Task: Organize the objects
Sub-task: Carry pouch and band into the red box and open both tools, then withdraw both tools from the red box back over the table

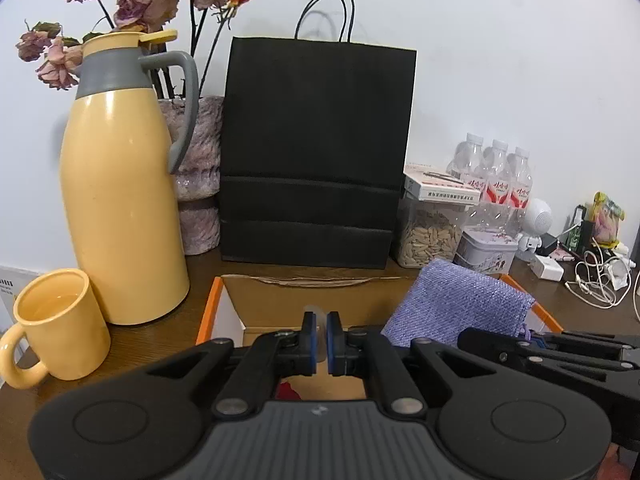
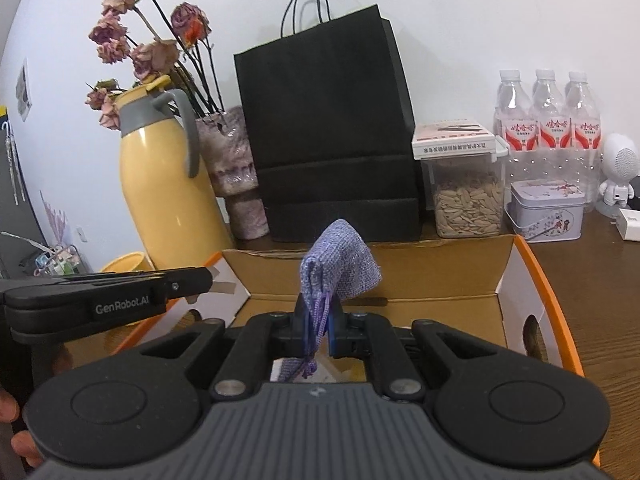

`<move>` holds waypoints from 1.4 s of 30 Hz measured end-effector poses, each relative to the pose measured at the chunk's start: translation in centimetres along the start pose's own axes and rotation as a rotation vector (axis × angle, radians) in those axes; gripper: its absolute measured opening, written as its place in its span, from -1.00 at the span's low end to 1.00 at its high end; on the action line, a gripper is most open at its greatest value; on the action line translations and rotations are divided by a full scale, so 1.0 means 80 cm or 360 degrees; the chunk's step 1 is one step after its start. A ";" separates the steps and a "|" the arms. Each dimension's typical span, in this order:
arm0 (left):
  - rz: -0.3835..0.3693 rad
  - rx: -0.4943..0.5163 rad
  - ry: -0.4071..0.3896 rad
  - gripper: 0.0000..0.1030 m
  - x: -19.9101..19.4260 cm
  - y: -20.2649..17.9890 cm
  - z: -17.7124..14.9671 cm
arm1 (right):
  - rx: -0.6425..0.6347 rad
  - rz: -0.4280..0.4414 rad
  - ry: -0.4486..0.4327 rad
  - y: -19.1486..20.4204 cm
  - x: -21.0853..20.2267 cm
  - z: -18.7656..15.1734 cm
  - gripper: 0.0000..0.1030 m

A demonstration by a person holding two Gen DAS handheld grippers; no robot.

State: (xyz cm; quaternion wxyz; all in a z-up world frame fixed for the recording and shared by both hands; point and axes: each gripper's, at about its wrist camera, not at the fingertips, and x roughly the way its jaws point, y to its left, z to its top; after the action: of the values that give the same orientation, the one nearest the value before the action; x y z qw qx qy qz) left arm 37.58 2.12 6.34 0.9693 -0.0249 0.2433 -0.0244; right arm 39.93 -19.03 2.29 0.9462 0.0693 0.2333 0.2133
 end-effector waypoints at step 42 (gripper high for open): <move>0.0210 0.0026 0.0035 0.99 -0.006 0.004 -0.009 | -0.0230 -0.0367 -0.0021 0.014 -0.021 -0.009 1.00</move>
State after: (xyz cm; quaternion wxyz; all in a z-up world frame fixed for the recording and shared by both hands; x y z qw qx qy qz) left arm 36.84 2.44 5.94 0.9662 -0.0005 0.2549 0.0374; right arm 37.82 -18.77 2.64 0.9685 -0.0250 0.2174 0.1191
